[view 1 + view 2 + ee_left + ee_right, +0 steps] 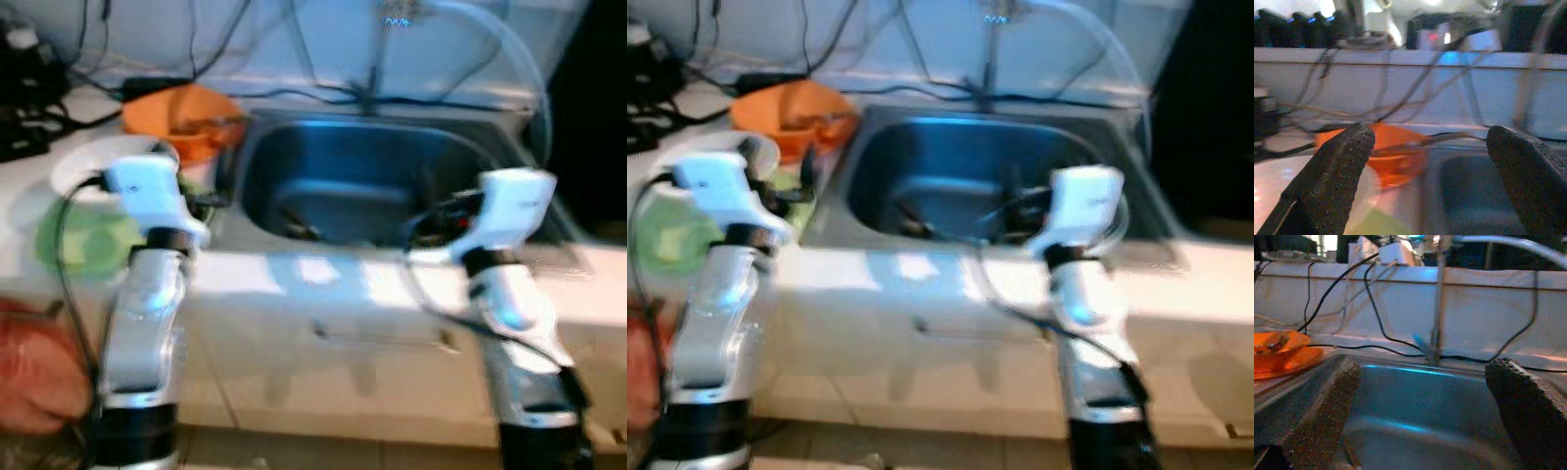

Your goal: Kitchen organization

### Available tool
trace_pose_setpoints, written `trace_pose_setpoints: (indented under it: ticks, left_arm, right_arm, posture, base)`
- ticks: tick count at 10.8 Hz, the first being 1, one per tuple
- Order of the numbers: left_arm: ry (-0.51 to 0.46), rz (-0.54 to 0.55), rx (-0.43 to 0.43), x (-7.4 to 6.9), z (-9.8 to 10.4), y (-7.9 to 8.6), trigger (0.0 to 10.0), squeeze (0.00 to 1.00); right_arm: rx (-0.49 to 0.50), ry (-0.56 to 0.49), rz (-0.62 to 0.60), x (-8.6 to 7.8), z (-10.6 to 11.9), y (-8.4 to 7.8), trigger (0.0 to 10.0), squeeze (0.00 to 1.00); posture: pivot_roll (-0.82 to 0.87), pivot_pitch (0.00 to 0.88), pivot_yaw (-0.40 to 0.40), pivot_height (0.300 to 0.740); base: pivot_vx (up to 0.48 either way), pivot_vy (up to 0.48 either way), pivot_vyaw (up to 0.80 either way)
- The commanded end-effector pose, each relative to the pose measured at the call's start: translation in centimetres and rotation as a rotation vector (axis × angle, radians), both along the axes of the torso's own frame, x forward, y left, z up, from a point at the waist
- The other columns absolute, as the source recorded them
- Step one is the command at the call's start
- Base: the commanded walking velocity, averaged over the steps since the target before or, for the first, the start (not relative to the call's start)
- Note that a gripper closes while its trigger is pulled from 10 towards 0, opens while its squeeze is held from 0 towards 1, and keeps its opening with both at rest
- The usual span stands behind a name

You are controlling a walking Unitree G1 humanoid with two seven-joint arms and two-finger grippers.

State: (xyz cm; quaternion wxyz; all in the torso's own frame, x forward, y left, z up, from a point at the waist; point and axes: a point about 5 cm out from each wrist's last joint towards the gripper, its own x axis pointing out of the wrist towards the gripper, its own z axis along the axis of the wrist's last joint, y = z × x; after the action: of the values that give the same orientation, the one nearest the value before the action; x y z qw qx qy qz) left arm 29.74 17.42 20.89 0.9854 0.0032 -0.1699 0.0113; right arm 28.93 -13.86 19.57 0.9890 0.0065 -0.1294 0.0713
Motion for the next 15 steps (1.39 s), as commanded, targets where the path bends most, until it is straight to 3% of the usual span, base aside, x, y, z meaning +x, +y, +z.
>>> trace_pose_setpoints:
  ticks: [1,8,13,15]
  left_arm:
    - [-0.023,-0.015,0.010,-0.1,0.4,-0.7,10.0,0.00]
    - [0.013,0.049,0.060,0.2,0.2,-0.3,10.0,0.00]
    - [0.082,0.067,0.087,0.9,-0.1,0.4,10.0,0.00]
    - [0.125,0.069,0.095,0.8,-0.4,0.6,10.0,0.00]
  right_arm:
    - [-0.012,-0.014,-0.031,-0.1,0.3,-0.9,10.0,0.00]
    - [-0.017,-0.002,0.005,-0.3,0.2,-0.6,10.0,0.00]
    - [-0.029,0.062,0.159,0.6,0.9,-0.9,10.0,0.00]
    - [-0.033,0.070,0.248,0.7,1.4,0.1,10.0,0.00]
  posture:
    - [0.07,0.050,-0.008,0.740]
    - [0.08,0.055,-0.002,0.740]
    - [0.08,0.065,0.003,0.740]
    - [0.10,0.078,-0.002,0.740]
  base:
    - [0.000,0.000,0.00]
    - [0.000,0.000,0.00]
    - [0.000,0.000,0.00]
    - [0.000,0.000,0.00]
